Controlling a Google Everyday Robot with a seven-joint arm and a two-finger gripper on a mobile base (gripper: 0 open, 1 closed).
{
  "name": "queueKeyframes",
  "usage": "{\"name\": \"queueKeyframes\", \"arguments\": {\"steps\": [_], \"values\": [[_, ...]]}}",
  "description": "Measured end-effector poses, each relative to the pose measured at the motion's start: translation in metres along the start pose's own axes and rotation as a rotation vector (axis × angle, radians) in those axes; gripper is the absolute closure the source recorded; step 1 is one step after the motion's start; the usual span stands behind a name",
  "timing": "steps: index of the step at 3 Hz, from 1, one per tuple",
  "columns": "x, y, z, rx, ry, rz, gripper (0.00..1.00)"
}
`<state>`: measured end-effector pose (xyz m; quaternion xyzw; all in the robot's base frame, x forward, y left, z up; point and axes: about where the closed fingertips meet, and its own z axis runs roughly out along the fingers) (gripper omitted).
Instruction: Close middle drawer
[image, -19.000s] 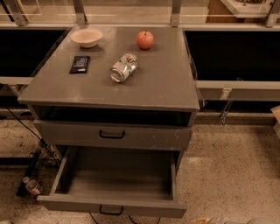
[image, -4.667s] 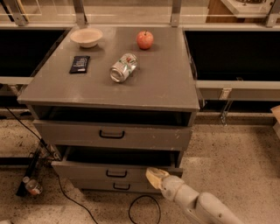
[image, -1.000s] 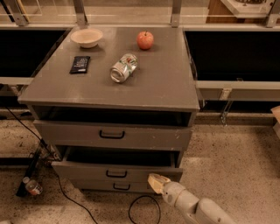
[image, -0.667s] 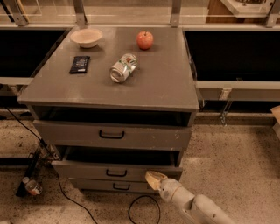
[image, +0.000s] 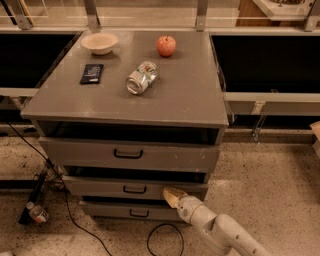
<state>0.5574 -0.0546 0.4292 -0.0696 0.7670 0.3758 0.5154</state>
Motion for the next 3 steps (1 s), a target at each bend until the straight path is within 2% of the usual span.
{"name": "queueKeyframes", "arguments": {"steps": [1, 2, 3], "values": [[0.004, 0.004, -0.018, -0.016, 0.023, 0.009, 1.0], [0.02, 0.007, -0.067, -0.008, 0.059, 0.041, 1.0], [0.018, 0.001, -0.076, 0.012, 0.043, 0.043, 0.82]]}}
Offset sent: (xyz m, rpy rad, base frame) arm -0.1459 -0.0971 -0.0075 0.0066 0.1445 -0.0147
